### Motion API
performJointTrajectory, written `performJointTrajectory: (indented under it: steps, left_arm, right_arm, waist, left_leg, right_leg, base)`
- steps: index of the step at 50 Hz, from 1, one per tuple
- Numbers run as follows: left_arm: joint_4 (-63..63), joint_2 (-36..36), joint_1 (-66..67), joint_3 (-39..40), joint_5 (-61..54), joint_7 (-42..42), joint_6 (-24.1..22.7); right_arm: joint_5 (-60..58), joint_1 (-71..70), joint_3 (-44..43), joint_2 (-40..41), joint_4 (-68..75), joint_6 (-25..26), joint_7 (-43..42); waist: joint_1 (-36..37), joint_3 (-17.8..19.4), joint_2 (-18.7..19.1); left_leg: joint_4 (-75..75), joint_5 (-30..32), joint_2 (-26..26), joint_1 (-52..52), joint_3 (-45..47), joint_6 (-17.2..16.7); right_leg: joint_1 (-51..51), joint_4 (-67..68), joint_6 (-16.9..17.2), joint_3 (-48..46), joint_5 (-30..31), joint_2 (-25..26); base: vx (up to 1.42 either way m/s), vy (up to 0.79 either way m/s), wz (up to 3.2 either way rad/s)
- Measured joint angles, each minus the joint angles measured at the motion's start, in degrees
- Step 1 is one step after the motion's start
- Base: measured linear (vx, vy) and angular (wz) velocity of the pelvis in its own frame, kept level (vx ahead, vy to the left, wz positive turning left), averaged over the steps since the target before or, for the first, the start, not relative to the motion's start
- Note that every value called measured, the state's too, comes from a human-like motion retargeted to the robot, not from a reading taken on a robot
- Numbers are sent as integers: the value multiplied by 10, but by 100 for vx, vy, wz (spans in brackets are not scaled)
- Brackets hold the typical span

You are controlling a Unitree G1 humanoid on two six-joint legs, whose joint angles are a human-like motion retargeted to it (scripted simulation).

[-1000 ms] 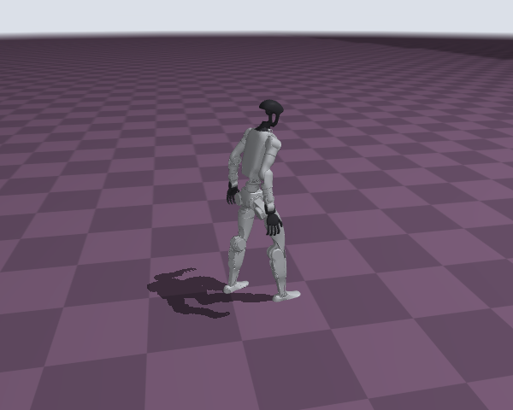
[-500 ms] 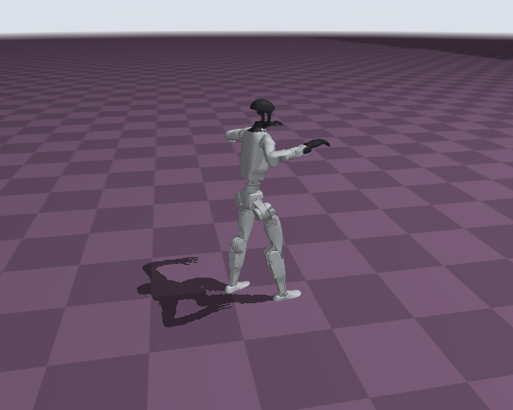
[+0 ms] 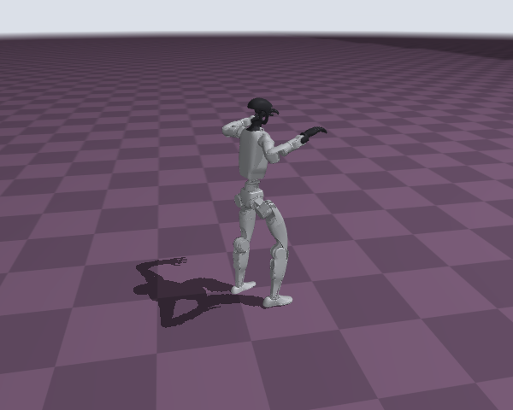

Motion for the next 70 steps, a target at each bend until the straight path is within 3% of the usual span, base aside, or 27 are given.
performJointTrajectory:
  steps: [5,10,17,23,32,42,60,70]
  left_arm:
    - [-4,-4,22,16,-14,-5,5]
    - [5,-10,28,25,-37,-21,8]
    - [7,-29,11,-2,-90,-49,12]
    - [14,-21,-14,-24,-109,-57,11]
    - [13,-35,-2,-15,-23,-64,24]
    - [2,-48,22,-25,-44,-88,30]
    - [20,-40,4,-44,-72,-90,36]
    - [50,-45,-22,-86,-64,-103,41]
  right_arm:
    - [-7,17,-19,-4,12,9,-3]
    - [-7,10,-28,-13,27,14,-11]
    - [-18,-34,-17,-5,40,22,-22]
    - [-33,-53,-10,-3,48,26,-25]
    - [-24,-40,-22,17,56,25,-2]
    - [-29,-10,-28,39,66,28,13]
    - [-8,-31,-9,9,73,28,19]
    - [-9,-30,6,-15,85,26,30]
  waist:
    - [3,-30,-4]
    - [33,-58,-15]
    - [74,-84,-1]
    - [58,-86,2]
    - [47,-89,8]
    - [48,-82,10]
    - [78,-82,8]
    - [83,-64,13]
  left_leg:
    - [-3,5,0,-9,-9,8]
    - [-3,3,-7,-16,12,10]
    - [2,3,11,-16,50,22]
    - [-1,4,16,-12,44,27]
    - [3,7,18,-15,39,27]
    - [6,14,20,-14,17,30]
    - [32,21,20,-18,-30,33]
    - [79,54,10,-82,-69,43]
  right_leg:
    - [55,21,1,127,-47,60]
    - [121,-92,-26,136,-88,55]
    - [154,-190,-9,163,-45,67]
    - [164,-202,-7,156,-44,72]
    - [180,-229,-6,148,-46,70]
    - [192,-226,-9,126,-51,71]
    - [219,-220,-13,83,-59,71]
    - [208,-233,-13,31,-40,63]
  base:
    - [4,-6,15]
    - [5,-9,-36]
    - [2,-10,-53]
    - [1,-11,9]
    - [0,-8,6]
    - [0,-6,21]
    - [-2,-5,23]
    - [-14,-5,43]
